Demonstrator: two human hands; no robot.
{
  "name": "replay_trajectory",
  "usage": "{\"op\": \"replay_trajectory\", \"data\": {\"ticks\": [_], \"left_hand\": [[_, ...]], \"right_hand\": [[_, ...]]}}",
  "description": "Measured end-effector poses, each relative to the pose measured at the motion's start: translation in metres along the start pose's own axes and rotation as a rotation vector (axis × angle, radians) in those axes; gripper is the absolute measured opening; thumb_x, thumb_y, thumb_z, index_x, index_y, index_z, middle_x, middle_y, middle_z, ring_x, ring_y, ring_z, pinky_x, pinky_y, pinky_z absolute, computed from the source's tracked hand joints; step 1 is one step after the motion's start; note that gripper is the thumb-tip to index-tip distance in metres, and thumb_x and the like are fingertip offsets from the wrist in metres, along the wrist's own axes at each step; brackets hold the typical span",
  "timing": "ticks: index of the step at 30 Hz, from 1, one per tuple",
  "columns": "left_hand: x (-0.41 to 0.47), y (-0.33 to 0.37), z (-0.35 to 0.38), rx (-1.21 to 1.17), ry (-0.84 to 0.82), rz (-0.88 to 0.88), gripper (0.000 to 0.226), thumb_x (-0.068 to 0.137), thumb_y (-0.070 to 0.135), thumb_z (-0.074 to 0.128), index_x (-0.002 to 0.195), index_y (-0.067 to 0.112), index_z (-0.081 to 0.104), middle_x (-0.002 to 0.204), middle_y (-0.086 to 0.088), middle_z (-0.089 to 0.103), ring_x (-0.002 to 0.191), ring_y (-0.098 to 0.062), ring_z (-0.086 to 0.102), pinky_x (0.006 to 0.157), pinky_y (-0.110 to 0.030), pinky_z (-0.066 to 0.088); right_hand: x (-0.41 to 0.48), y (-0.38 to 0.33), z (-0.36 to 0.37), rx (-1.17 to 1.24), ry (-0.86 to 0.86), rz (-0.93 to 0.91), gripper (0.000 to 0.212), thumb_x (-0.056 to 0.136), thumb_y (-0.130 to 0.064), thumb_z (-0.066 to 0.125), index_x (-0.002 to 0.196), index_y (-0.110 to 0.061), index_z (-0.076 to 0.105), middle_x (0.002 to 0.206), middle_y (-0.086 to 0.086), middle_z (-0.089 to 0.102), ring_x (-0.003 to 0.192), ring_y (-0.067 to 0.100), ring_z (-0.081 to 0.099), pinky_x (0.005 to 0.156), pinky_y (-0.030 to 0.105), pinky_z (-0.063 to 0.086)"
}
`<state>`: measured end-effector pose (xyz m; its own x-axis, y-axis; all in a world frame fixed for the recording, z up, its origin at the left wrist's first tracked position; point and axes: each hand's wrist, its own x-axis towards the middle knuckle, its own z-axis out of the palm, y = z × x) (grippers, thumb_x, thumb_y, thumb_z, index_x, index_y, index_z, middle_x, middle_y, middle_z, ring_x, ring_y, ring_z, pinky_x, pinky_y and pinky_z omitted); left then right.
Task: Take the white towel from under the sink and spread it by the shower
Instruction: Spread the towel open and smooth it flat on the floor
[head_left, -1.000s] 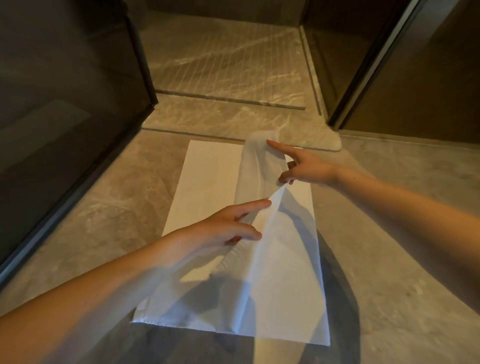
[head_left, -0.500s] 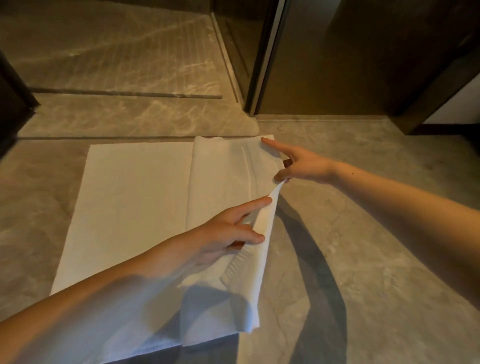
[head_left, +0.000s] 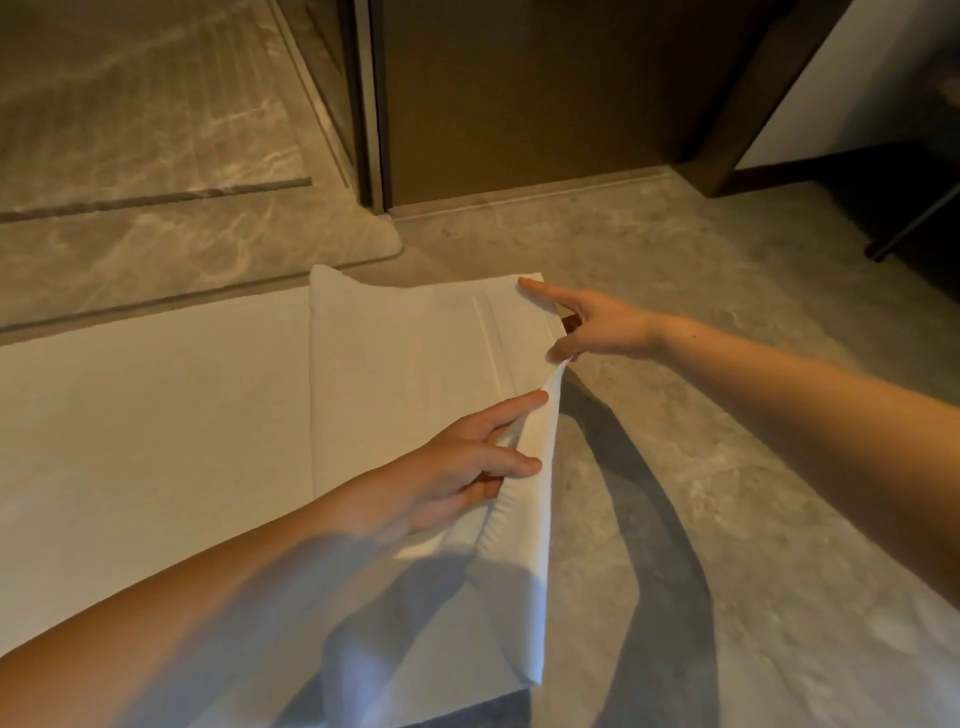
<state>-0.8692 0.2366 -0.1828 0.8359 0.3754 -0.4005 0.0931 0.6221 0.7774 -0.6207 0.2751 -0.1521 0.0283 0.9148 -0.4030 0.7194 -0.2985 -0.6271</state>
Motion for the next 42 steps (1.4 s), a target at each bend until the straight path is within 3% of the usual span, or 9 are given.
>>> {"op": "replay_trajectory", "data": {"ticks": [3, 7, 11, 16, 24, 27, 32, 37, 42], "left_hand": [[0.019, -0.012, 0.011, -0.018, -0.015, -0.014, 0.067, 0.083, -0.004, 0.066, 0.132, 0.040, 0.056, 0.149, 0.017, 0.040, 0.116, -0.006, 0.060, 0.089, -0.026, 0.052], [0.043, -0.026, 0.024, -0.012, -0.005, -0.015, 0.066, 0.079, 0.003, 0.070, 0.126, 0.049, 0.057, 0.151, 0.022, 0.031, 0.123, -0.003, 0.052, 0.084, -0.022, 0.052], [0.064, -0.030, 0.032, -0.041, 0.014, -0.017, 0.062, 0.080, 0.002, 0.071, 0.114, 0.054, 0.061, 0.147, 0.020, 0.035, 0.112, -0.002, 0.058, 0.096, -0.031, 0.051], [0.089, -0.019, 0.046, -0.071, 0.050, 0.005, 0.064, 0.066, 0.010, 0.077, 0.108, 0.056, 0.063, 0.152, 0.017, 0.033, 0.131, -0.018, 0.047, 0.105, -0.041, 0.044], [0.133, -0.007, 0.071, -0.128, 0.096, -0.004, 0.071, 0.073, 0.006, 0.077, 0.126, 0.049, 0.055, 0.159, 0.018, 0.018, 0.133, -0.012, 0.038, 0.079, -0.023, 0.046], [0.144, -0.007, 0.078, -0.150, 0.110, 0.004, 0.072, 0.075, 0.005, 0.075, 0.130, 0.046, 0.053, 0.161, 0.014, 0.015, 0.141, -0.019, 0.031, 0.079, -0.024, 0.045], [0.158, -0.003, 0.090, -0.228, 0.097, 0.022, 0.073, 0.080, -0.001, 0.071, 0.137, 0.038, 0.049, 0.162, 0.008, 0.013, 0.135, -0.016, 0.039, 0.076, -0.020, 0.053], [0.162, -0.025, 0.094, -0.115, 0.160, -0.006, 0.072, 0.089, 0.001, 0.063, 0.143, 0.041, 0.039, 0.162, 0.008, 0.009, 0.145, -0.024, 0.025, 0.100, -0.035, 0.044], [0.161, -0.047, 0.082, -0.027, 0.316, -0.009, 0.072, 0.088, -0.002, 0.061, 0.144, 0.038, 0.040, 0.159, 0.007, 0.020, 0.142, -0.023, 0.030, 0.105, -0.043, 0.044]], "right_hand": [[-0.003, 0.024, -0.004, -0.020, 0.013, 0.012, 0.093, 0.082, -0.008, 0.073, 0.152, -0.042, 0.021, 0.161, -0.010, 0.019, 0.143, 0.016, 0.022, 0.096, 0.019, 0.037], [-0.003, 0.044, -0.009, -0.097, 0.018, 0.011, 0.094, 0.082, -0.004, 0.073, 0.154, -0.033, 0.020, 0.161, -0.008, 0.019, 0.146, 0.015, 0.016, 0.102, 0.020, 0.022], [0.005, 0.047, -0.016, -0.191, 0.041, -0.027, 0.094, 0.082, -0.004, 0.073, 0.154, -0.032, 0.019, 0.161, -0.004, 0.019, 0.146, 0.019, 0.019, 0.100, 0.022, 0.030], [0.017, 0.046, -0.038, -0.275, 0.073, -0.032, 0.096, 0.082, -0.006, 0.074, 0.152, -0.044, 0.019, 0.161, -0.007, 0.018, 0.146, 0.023, 0.020, 0.107, 0.036, 0.037], [0.021, 0.053, -0.073, -0.296, 0.130, -0.002, 0.091, 0.087, -0.003, 0.068, 0.152, -0.044, 0.018, 0.162, -0.006, 0.018, 0.148, 0.025, 0.017, 0.115, 0.047, 0.027], [0.022, 0.060, -0.075, -0.309, 0.160, 0.002, 0.089, 0.088, -0.003, 0.066, 0.152, -0.042, 0.018, 0.162, -0.006, 0.017, 0.148, 0.026, 0.016, 0.117, 0.049, 0.025], [0.026, 0.070, -0.077, -0.256, 0.220, 0.037, 0.093, 0.086, 0.001, 0.067, 0.151, -0.045, 0.019, 0.162, -0.007, 0.015, 0.148, 0.030, 0.017, 0.113, 0.056, 0.031], [0.028, 0.087, -0.060, -0.224, 0.235, 0.080, 0.091, 0.088, 0.007, 0.060, 0.155, -0.034, 0.015, 0.164, -0.004, 0.010, 0.149, 0.025, 0.013, 0.117, 0.040, 0.023], [0.029, 0.105, -0.042, -0.181, 0.199, 0.044, 0.080, 0.091, 0.007, 0.056, 0.155, -0.022, 0.018, 0.163, 0.000, 0.016, 0.148, 0.020, 0.015, 0.112, 0.024, 0.020]]}}
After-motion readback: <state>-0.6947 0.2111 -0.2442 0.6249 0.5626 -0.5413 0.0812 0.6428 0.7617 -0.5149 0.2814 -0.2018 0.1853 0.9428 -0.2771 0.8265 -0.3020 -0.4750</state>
